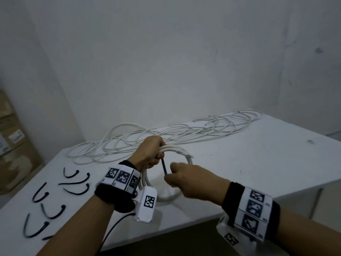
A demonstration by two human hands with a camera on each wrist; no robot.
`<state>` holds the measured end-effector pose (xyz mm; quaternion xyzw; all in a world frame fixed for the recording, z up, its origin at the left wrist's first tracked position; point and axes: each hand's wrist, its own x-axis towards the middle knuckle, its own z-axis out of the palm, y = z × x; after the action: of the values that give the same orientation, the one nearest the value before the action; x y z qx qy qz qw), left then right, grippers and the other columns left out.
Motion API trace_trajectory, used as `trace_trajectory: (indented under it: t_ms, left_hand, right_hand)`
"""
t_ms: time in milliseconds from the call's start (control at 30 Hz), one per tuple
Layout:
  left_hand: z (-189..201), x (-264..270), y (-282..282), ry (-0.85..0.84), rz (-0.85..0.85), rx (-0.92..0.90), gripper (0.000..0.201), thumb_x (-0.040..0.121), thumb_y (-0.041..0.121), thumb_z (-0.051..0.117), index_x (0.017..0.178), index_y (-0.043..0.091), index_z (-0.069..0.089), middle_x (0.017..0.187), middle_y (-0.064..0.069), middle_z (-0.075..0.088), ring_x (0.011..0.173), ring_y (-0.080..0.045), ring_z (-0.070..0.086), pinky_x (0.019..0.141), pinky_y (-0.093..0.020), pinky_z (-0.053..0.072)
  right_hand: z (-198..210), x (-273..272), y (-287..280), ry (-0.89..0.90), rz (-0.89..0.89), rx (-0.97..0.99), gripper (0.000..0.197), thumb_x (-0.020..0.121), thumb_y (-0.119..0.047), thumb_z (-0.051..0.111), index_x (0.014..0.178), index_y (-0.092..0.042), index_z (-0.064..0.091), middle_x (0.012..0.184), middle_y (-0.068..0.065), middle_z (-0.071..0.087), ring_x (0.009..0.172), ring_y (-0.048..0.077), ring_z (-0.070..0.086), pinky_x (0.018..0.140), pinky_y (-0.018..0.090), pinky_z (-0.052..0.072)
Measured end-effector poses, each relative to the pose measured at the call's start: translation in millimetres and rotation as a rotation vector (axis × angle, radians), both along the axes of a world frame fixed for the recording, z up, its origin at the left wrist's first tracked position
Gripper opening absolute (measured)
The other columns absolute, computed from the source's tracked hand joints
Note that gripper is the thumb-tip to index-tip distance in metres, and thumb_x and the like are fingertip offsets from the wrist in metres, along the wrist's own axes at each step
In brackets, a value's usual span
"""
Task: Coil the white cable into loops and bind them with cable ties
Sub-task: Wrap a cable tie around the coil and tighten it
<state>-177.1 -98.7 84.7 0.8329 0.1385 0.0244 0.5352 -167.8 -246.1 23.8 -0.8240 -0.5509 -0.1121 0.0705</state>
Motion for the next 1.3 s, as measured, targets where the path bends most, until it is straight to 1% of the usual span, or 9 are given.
trace_trajectory:
  t_ms: [100, 167, 300, 567, 733, 800, 900, 1067, 1300]
  left_hand:
    - [-2, 2, -2, -0.039, 0.018, 0.074, 0.021, 0.078, 0.004, 0.034, 0.062, 0.007, 0.048, 0.046, -0.005, 0.037, 0.035, -0.013, 0.022, 0.042, -0.018, 0.016]
    - [-4, 5, -1, -0.088, 0.032, 0.122, 0.022, 0.080, 0.002, 0.035, 0.061, 0.007, 0.044, 0.045, -0.005, 0.037, 0.033, -0.013, 0.025, 0.041, -0.019, 0.018]
    - [-9, 7, 0, -0.169, 0.051, 0.112, 0.014, 0.090, 0.010, 0.038, 0.077, 0.012, 0.040, 0.048, 0.001, 0.039, 0.035, -0.011, 0.030, 0.039, -0.020, 0.020]
    - [-12, 11, 2, -0.193, -0.022, 0.067, 0.013, 0.095, 0.018, 0.048, 0.106, 0.014, 0.053, 0.042, 0.006, 0.044, 0.032, -0.007, 0.032, 0.034, -0.019, 0.024]
    - [-13, 12, 2, -0.262, -0.027, 0.058, 0.006, 0.098, 0.014, 0.047, 0.100, 0.010, 0.050, 0.043, 0.007, 0.042, 0.031, -0.005, 0.029, 0.033, -0.017, 0.022]
    - [-13, 10, 1, -0.288, -0.046, 0.053, 0.004, 0.099, 0.014, 0.046, 0.096, 0.011, 0.048, 0.043, 0.006, 0.041, 0.030, -0.004, 0.029, 0.033, -0.015, 0.021]
    - [-14, 8, -1, -0.330, -0.075, 0.068, 0.008, 0.099, 0.014, 0.048, 0.091, 0.012, 0.046, 0.049, 0.001, 0.044, 0.033, -0.005, 0.032, 0.034, -0.016, 0.022]
    - [-20, 9, -1, -0.391, -0.067, 0.177, 0.012, 0.096, 0.013, 0.046, 0.085, 0.016, 0.048, 0.052, 0.002, 0.047, 0.044, -0.011, 0.038, 0.038, -0.018, 0.027]
    - [-26, 8, -3, -0.441, -0.034, 0.329, 0.013, 0.096, 0.018, 0.046, 0.084, 0.019, 0.048, 0.052, 0.001, 0.050, 0.044, -0.009, 0.043, 0.042, -0.019, 0.033]
  right_hand:
    - [9, 12, 7, -0.129, 0.036, 0.228, 0.039, 0.063, 0.003, 0.077, 0.087, -0.014, 0.051, 0.072, 0.007, 0.047, 0.057, 0.015, 0.035, 0.047, 0.014, 0.001]
    - [9, 18, 12, -0.181, 0.006, 0.344, 0.055, 0.055, 0.005, 0.080, 0.091, -0.018, 0.045, 0.069, 0.006, 0.048, 0.058, 0.013, 0.028, 0.045, 0.014, 0.000]
    - [3, 25, 16, -0.219, -0.079, 0.495, 0.050, 0.058, 0.006, 0.078, 0.096, -0.017, 0.056, 0.070, 0.005, 0.046, 0.060, 0.014, 0.027, 0.044, 0.022, 0.021]
    - [11, 18, 8, -0.312, -0.056, 0.528, 0.041, 0.058, 0.012, 0.073, 0.092, -0.010, 0.064, 0.079, 0.009, 0.053, 0.061, 0.021, 0.047, 0.051, 0.021, 0.025]
    - [14, 6, 1, -0.338, -0.027, 0.573, 0.054, 0.060, 0.008, 0.078, 0.095, -0.017, 0.044, 0.077, 0.006, 0.050, 0.064, 0.013, 0.025, 0.049, 0.018, 0.019]
    - [16, 7, -1, -0.238, -0.041, 0.595, 0.044, 0.070, 0.005, 0.073, 0.094, -0.017, 0.044, 0.076, 0.006, 0.047, 0.061, 0.013, 0.026, 0.045, 0.017, 0.016]
    - [26, 11, -2, 0.162, -0.074, 0.773, 0.018, 0.082, 0.000, 0.065, 0.094, -0.011, 0.057, 0.080, 0.006, 0.051, 0.064, 0.016, 0.044, 0.056, 0.021, 0.039]
    - [38, 23, 6, 0.964, -0.149, 1.254, 0.032, 0.079, 0.002, 0.069, 0.097, -0.018, 0.051, 0.077, 0.003, 0.056, 0.068, 0.012, 0.055, 0.065, 0.022, 0.049]
    - [40, 36, 9, 0.824, -0.174, 1.217, 0.024, 0.080, 0.005, 0.064, 0.096, -0.014, 0.064, 0.083, 0.000, 0.066, 0.078, 0.011, 0.064, 0.077, 0.022, 0.054]
